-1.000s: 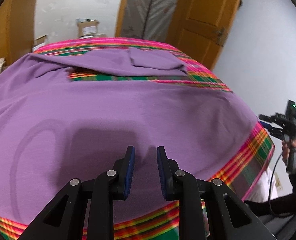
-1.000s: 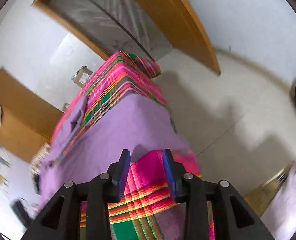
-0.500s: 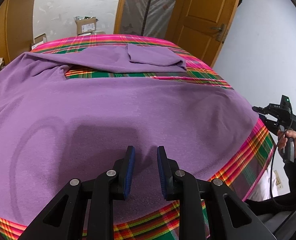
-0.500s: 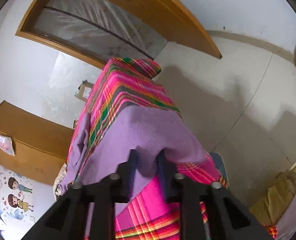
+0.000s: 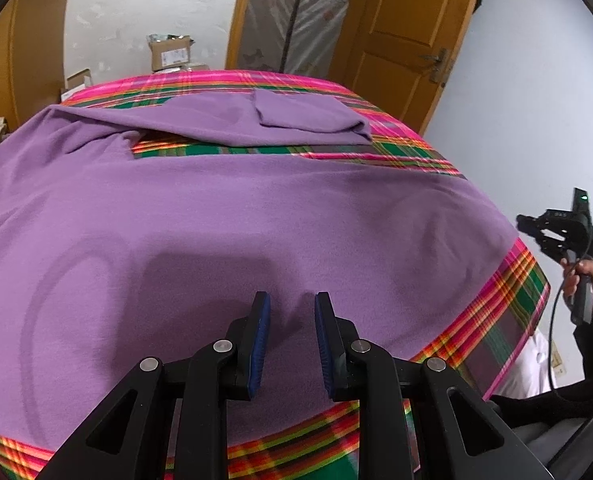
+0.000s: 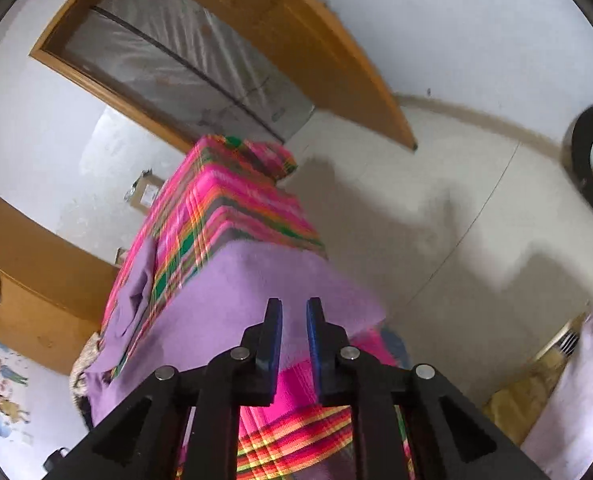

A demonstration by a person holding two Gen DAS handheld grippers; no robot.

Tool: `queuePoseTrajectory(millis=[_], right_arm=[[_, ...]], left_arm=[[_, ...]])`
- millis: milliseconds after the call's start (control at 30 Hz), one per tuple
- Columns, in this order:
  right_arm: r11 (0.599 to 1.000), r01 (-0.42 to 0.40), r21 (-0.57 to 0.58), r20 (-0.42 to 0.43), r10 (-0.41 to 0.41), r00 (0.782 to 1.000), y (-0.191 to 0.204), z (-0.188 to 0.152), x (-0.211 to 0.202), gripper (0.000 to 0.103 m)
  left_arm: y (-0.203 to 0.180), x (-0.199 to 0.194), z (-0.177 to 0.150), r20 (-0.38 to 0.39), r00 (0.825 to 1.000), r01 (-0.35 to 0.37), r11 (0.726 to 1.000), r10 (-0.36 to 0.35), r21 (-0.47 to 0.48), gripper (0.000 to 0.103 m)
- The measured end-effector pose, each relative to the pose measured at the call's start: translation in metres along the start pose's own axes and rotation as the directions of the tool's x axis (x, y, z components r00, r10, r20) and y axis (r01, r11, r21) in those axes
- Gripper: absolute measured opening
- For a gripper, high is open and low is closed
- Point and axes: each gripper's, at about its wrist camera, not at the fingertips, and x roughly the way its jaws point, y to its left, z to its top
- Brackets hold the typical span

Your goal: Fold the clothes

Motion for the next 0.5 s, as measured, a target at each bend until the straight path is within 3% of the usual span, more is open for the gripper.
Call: queuePoseTrajectory(millis=[100,200,367,500], right_arm=[[0.995,-0.014,-0.099,0.043,0.019,0.999,0.027,0.001,-0.009,0.018],[0.966,-0.059,-0.25,0.029,0.069,0.997,0.07,-0.01,-0.001,0.023],[0.87,-0.139,-0.473,-0.117,0.095,0.989,0.144,-0.047,0.041,0.028],[0.804,-0.214,-0.554,-0.227,0.101,0.969,0.191,-0.073,0.074,0.028]], left_arm=[[0.013,-0.004,0.002,0.015,0.999,-0.029,0.999,0.03,-0.04,0.023],[0.028,-0.007,0.005,0.024,0.997,-0.073,0.994,0.075,-0.081,0.023],[0.049,-0.013,0.01,0.036,0.99,-0.13,0.982,0.137,-0.139,0.023],[0.069,-0.019,0.014,0.041,0.981,-0.18,0.967,0.19,-0.179,0.023]])
